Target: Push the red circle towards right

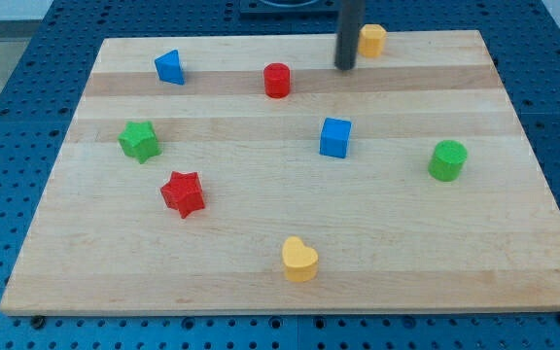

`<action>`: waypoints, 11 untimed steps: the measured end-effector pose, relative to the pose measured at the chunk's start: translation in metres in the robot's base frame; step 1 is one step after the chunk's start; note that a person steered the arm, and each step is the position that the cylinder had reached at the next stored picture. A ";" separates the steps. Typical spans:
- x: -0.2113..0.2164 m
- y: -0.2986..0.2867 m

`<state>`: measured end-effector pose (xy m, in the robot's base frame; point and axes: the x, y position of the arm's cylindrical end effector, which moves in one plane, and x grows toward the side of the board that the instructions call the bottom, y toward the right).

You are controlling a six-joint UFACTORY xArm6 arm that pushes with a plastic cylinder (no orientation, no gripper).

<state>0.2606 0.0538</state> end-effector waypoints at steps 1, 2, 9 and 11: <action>0.000 -0.035; -0.007 -0.070; 0.042 -0.133; 0.042 -0.047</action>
